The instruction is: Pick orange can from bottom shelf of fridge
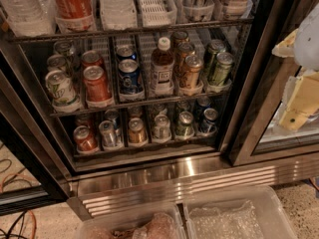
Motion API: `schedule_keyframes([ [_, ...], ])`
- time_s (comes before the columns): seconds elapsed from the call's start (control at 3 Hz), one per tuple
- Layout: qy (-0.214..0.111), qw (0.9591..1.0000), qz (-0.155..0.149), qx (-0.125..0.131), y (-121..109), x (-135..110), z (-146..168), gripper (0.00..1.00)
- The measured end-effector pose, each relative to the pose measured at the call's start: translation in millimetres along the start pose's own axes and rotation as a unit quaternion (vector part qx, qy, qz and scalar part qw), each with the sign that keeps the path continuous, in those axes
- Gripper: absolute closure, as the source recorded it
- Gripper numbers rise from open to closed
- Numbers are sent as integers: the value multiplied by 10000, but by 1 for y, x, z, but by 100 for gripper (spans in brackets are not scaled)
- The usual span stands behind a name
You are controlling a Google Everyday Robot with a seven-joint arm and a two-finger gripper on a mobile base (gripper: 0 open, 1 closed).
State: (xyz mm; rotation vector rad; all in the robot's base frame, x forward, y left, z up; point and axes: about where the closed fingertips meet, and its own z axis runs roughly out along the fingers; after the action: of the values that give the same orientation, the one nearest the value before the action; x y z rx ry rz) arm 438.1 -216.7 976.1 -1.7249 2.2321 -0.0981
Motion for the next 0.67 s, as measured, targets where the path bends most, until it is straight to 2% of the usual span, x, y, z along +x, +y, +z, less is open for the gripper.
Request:
schedule_keyframes([
  [0.67, 42, 9999, -67, 127, 11, -3, 34, 0],
])
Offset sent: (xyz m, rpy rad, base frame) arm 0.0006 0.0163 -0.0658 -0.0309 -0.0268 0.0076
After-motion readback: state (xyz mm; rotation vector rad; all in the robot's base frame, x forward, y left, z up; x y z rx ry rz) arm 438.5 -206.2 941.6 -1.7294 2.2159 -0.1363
